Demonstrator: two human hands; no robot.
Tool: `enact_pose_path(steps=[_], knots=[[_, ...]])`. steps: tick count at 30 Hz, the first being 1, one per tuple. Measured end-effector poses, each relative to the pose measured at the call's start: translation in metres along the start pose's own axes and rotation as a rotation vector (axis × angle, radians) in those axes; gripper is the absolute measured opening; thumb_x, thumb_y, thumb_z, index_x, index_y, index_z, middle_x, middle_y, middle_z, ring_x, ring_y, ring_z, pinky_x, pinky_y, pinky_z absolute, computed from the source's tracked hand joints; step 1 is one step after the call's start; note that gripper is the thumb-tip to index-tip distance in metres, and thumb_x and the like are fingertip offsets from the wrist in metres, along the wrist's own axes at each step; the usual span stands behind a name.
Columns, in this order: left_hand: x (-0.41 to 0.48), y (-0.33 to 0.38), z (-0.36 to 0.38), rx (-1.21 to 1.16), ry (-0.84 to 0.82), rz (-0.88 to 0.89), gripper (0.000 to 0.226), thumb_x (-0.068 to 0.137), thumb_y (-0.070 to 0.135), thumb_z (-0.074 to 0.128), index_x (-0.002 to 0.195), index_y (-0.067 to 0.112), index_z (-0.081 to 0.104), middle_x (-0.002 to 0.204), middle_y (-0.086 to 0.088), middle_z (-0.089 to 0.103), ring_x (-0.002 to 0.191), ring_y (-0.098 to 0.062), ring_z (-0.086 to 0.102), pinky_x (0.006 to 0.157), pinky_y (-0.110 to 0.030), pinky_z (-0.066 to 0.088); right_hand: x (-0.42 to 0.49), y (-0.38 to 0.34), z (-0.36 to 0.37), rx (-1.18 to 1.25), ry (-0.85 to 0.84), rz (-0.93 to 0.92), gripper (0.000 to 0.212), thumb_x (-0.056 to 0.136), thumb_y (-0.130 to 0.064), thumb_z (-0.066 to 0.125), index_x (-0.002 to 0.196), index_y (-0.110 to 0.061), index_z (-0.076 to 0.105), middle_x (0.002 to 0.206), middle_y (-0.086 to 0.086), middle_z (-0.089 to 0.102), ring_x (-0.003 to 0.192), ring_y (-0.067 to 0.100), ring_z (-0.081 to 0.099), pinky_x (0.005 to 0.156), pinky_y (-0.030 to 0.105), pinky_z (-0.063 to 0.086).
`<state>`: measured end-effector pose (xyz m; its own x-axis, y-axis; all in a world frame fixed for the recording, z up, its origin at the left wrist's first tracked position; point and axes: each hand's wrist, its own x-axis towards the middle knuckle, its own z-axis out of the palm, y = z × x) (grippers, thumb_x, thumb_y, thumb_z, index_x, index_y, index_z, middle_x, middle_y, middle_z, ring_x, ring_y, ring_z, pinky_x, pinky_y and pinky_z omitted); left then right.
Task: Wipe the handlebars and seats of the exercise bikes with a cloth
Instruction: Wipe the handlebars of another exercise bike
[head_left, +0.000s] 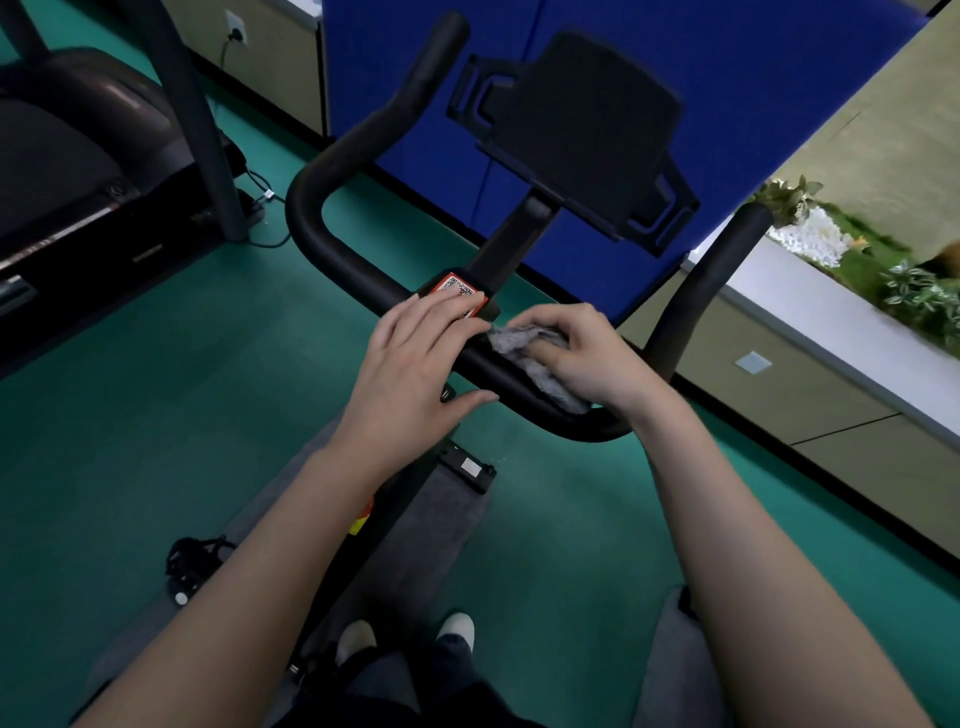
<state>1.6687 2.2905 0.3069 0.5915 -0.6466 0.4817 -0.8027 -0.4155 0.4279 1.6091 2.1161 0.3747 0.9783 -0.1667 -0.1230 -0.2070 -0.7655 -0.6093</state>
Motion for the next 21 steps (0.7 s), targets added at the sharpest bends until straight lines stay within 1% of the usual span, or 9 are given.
enact_pose_path(steps=[2,5,8,11,13,15,17,19,21], knots=[[0.000,0.001,0.000,-0.007,-0.002,-0.003,0.055,0.078,0.051,0.062,0.121,0.017,0.055,0.141,0.005,0.046,0.136,-0.015,0.034,0.115,-0.032,0.015,-0.011,0.004,-0.002,-0.036,0.005,0.013,0.021,0.088,-0.003,0.058,0.103,-0.013,0.070,0.096,-0.005,0.068,0.095,0.007,0.060,0.086,0.019,0.043],[-0.001,0.002,0.000,-0.007,-0.003,-0.002,0.056,0.077,0.050,0.063,0.121,0.017,0.056,0.140,0.004,0.046,0.136,-0.015,0.034,0.115,-0.033,0.015,-0.034,0.012,-0.014,-0.111,0.015,0.055,0.018,0.089,-0.008,0.060,0.099,-0.016,0.071,0.089,-0.011,0.067,0.089,0.004,0.058,0.075,0.011,0.038],[-0.002,0.001,0.000,-0.008,0.004,0.000,0.057,0.077,0.050,0.065,0.122,0.017,0.055,0.141,0.004,0.046,0.136,-0.015,0.034,0.115,-0.035,0.016,-0.066,0.012,-0.017,-0.013,0.181,0.103,0.025,0.085,-0.002,0.060,0.090,-0.025,0.070,0.083,-0.017,0.068,0.079,-0.004,0.060,0.072,0.006,0.039],[-0.002,0.002,0.000,-0.005,0.001,0.003,0.057,0.077,0.049,0.065,0.123,0.017,0.054,0.141,0.004,0.045,0.136,-0.015,0.033,0.115,-0.034,0.015,-0.105,0.003,0.000,0.208,0.396,0.121,0.043,0.082,0.007,0.058,0.085,-0.036,0.065,0.082,-0.023,0.069,0.079,-0.009,0.061,0.071,0.003,0.041],[-0.001,0.001,-0.001,-0.018,-0.013,0.004,0.058,0.077,0.049,0.064,0.124,0.017,0.053,0.142,0.003,0.044,0.137,-0.015,0.032,0.116,-0.032,0.011,-0.125,-0.001,0.030,0.358,0.503,0.175,0.046,0.081,0.009,0.056,0.087,-0.035,0.066,0.085,-0.024,0.070,0.076,-0.007,0.062,0.068,0.003,0.043],[-0.002,-0.001,-0.003,-0.037,-0.039,0.011,0.060,0.077,0.046,0.066,0.127,0.017,0.051,0.144,0.004,0.042,0.138,-0.014,0.028,0.116,-0.030,0.007,-0.133,-0.004,0.069,0.591,0.578,0.351,0.040,0.085,0.009,0.055,0.089,-0.028,0.069,0.083,-0.015,0.073,0.072,0.005,0.064,0.063,0.008,0.047],[-0.002,-0.004,-0.006,-0.061,-0.083,0.026,0.065,0.074,0.040,0.072,0.131,0.017,0.049,0.146,0.004,0.038,0.140,-0.013,0.024,0.117,-0.032,0.005,-0.127,-0.010,0.104,0.907,0.584,0.547,0.033,0.089,0.008,0.052,0.092,-0.019,0.070,0.083,-0.003,0.075,0.074,0.014,0.068,0.061,0.016,0.052],[-0.003,-0.009,-0.011,-0.074,-0.140,0.051,0.073,0.072,0.031,0.077,0.135,0.016,0.046,0.149,0.004,0.034,0.142,-0.013,0.020,0.117,-0.034,0.005,-0.108,-0.015,0.125,1.151,0.591,0.673,0.024,0.091,0.008,0.049,0.097,-0.005,0.068,0.086,0.008,0.074,0.079,0.021,0.070,0.068,0.026,0.057],[-0.002,-0.013,-0.016,-0.063,-0.193,0.078,0.078,0.071,0.025,0.078,0.139,0.016,0.042,0.152,0.004,0.030,0.144,-0.012,0.015,0.118,-0.031,0.001,-0.081,-0.022,0.132,1.280,0.638,0.720,0.021,0.092,0.008,0.047,0.100,0.000,0.065,0.092,0.016,0.072,0.086,0.025,0.069,0.080,0.034,0.056]])
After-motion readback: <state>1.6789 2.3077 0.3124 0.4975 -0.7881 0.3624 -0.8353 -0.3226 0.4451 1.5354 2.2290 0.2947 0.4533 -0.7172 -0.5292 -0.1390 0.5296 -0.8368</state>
